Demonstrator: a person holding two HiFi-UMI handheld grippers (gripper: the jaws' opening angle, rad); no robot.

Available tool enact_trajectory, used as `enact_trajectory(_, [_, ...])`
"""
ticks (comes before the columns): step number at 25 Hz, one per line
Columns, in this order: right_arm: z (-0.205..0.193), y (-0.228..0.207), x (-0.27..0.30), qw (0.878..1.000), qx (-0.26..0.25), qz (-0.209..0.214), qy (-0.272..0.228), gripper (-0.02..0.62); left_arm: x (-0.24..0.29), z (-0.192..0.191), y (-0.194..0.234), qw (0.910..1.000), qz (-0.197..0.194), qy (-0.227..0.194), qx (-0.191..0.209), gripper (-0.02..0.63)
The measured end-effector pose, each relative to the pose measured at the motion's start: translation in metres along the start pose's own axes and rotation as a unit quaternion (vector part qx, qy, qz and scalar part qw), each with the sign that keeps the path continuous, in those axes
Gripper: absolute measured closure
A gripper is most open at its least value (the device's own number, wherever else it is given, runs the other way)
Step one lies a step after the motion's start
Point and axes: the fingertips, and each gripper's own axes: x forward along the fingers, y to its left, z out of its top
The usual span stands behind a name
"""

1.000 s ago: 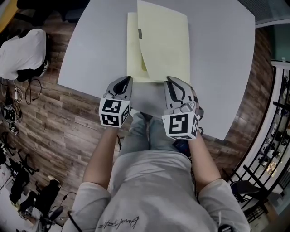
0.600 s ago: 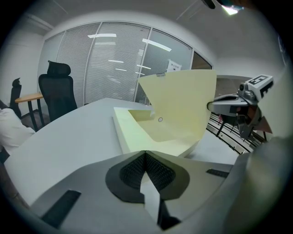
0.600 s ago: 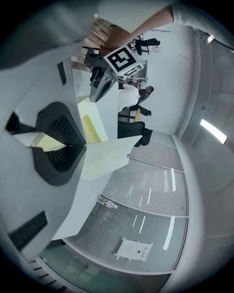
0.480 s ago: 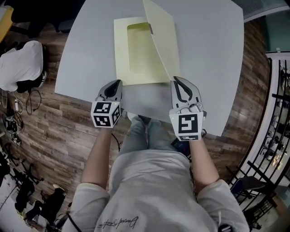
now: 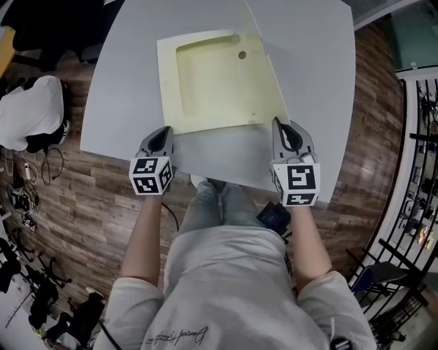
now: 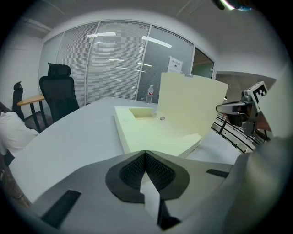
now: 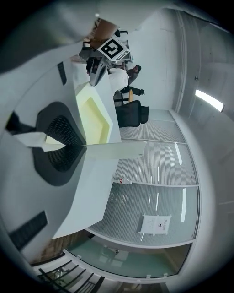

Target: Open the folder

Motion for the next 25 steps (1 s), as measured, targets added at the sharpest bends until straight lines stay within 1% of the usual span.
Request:
enact_trajectory(7, [-0.014, -0.024, -0.002, 0.999, 0.052, -0.008, 0.005, 0.571, 0.0, 0.001, 0.002, 1.0, 0.006, 0.003, 0.003, 0.597])
enact_trajectory(14, [-0.034, -0.035, -0.011, 0.994, 0.105, -0.013, 0.012, 0.571, -0.002, 0.0, 0.006, 0.9999, 0.011, 0.007, 0.007, 0.597])
enact_trajectory(19, [-0.053, -0.05, -0.017, 0.987, 0.156, -0.026, 0.018, 0.571, -0.003, 0.001, 0.006, 0.9998, 0.013, 0.008, 0.009, 0.597])
enact_trajectory(23, [-0.074, -0.069, -0.016, 0.977, 0.207, -0.046, 0.026, 0.571, -0.005, 0.001, 0.005, 0.9998, 0.013, 0.011, 0.009, 0.597])
enact_trajectory(25, [-0.086, -0.078, -0.012, 0.972, 0.224, -0.057, 0.032, 0.571, -0.006, 0.001, 0.007, 0.9998, 0.014, 0.011, 0.008, 0.597])
